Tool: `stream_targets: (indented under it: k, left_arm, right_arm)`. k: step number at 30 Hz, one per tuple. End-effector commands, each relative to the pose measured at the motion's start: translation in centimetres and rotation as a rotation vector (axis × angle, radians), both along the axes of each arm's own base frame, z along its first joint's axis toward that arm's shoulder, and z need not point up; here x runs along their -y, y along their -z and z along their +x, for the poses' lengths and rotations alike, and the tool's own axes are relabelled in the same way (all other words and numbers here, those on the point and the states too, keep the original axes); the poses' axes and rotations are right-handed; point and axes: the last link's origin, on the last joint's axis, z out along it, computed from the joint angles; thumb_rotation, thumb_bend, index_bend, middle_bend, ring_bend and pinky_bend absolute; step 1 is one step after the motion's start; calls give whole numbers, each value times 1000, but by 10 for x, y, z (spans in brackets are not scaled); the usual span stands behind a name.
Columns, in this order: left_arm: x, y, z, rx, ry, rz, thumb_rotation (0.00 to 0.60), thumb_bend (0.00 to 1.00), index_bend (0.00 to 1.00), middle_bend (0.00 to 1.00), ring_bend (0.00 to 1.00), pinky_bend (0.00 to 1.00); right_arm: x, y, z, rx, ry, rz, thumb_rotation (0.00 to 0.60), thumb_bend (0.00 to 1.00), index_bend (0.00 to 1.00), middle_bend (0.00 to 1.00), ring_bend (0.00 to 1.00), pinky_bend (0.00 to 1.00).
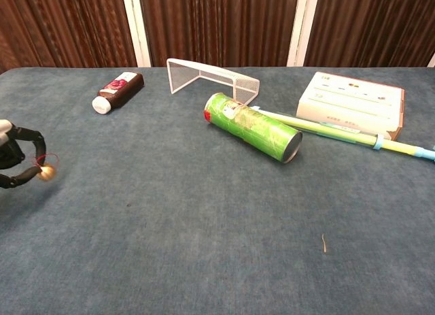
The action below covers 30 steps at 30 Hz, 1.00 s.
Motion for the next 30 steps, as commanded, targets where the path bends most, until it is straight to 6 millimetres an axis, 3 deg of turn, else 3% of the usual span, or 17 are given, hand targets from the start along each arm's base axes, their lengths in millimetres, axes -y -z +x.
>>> stream_targets:
  k: [1,15,26,30]
  left_arm:
    - [14,4,6,12,22,-71,600,439,716,1000,946,1000]
    - [8,13,4,-38,28,-38,600,440,690,1000,946,1000]
    - [10,15,-3,-69,-1,-67,600,440,345,989,945,1000]
    - [14,6,0,-60,9,-62,600,440,181,971,946,1000]
  right_arm:
    - [0,1,0,-5,1,3,600,182,0,0,0,0]
    - [-1,1,0,0,-1,5,600,181,0,0,0,0]
    - [-1,0,0,3,-3,3,600,181,0,0,0,0]
    - [-1,-1,1,6,-4,-1,600,181,0,0,0,0]
